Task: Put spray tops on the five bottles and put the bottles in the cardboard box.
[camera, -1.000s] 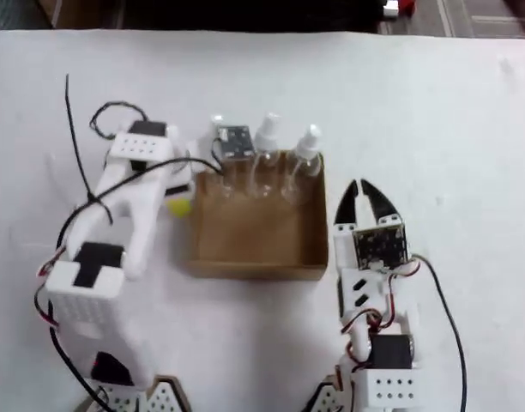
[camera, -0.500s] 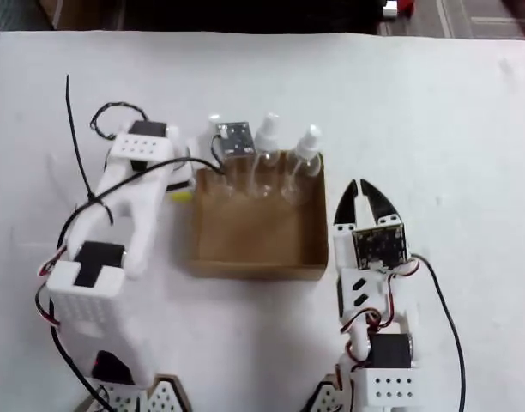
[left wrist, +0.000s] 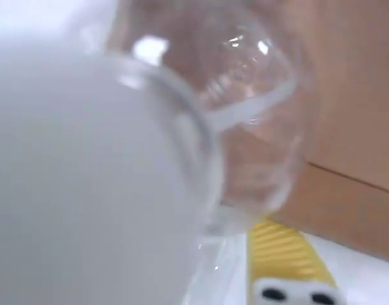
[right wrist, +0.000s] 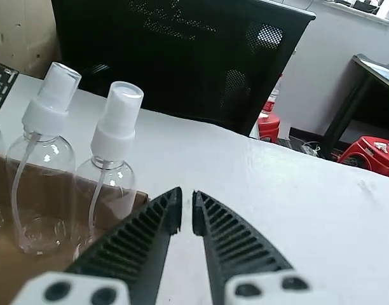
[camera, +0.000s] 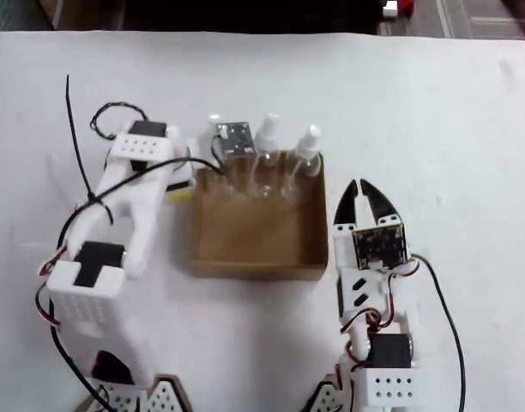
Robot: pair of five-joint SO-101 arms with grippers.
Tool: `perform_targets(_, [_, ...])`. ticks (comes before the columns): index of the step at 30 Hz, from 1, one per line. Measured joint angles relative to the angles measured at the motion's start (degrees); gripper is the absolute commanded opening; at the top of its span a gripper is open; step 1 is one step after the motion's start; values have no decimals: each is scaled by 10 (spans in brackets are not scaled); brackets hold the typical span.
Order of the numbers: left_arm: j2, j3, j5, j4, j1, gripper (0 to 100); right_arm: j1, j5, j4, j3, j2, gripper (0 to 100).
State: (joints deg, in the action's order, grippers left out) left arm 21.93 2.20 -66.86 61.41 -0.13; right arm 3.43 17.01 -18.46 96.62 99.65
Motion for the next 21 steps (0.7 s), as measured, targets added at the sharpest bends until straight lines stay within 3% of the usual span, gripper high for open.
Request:
perform_targets(11, [20,0,0,2,0,215,0,0,0,0,0,18])
perform_targets(19, [47,0,-28,7,3,25,0,0,0,0,0,18])
perform_targets(21, [47,0,-30,7,2,27,0,0,0,0,0,18])
